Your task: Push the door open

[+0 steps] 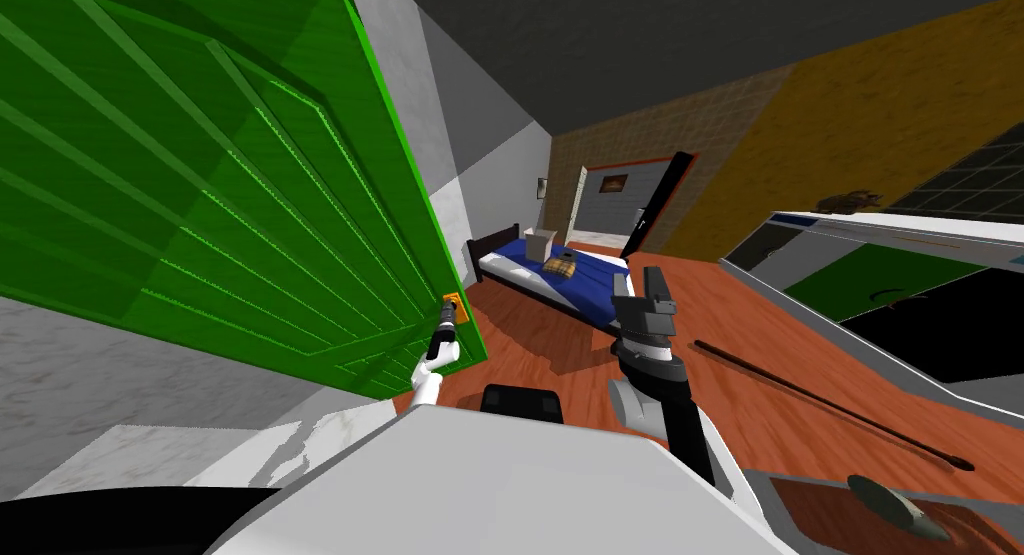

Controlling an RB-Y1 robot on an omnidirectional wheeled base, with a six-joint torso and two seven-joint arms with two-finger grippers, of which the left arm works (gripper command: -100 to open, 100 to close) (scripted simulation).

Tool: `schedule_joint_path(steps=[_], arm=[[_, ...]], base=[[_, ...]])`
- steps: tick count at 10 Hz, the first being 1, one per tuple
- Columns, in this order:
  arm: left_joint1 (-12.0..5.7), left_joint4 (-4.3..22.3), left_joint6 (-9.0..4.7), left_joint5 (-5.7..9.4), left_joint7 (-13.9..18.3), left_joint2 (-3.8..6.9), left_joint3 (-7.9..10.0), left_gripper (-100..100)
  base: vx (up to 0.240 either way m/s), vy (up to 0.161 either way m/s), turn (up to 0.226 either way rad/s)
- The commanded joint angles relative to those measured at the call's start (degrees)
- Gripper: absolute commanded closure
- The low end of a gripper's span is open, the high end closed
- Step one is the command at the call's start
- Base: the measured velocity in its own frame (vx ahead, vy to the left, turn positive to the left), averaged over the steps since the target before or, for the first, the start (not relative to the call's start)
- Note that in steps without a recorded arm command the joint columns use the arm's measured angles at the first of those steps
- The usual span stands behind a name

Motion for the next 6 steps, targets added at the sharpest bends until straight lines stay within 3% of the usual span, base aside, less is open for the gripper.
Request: schedule_joint_path(steps=[1, 2, 3, 4, 6], arm=[[-0.02, -0.6, 0.04, 0.38, 0.0, -0.59, 1.46, 100], [0.05, -0.7, 0.10, 0.52, -0.1, -1.28, 2.04, 100], [0.19, -0.4, 0.14, 0.37, -0.1, -0.97, 1.45, 100], [0.39, -0.8, 0.12, 0.68, -0.2, 0.14, 2.73, 100], [0.69, -1.3, 0.15, 1.00, -0.5, 0.87, 4.15, 100]], base=[[0.208, -0.034, 0.073], [0.191, -0.039, 0.078], [0.083, -0.016, 0.029], [0.140, -0.012, 0.013], [0.230, -0.030, 0.046]])
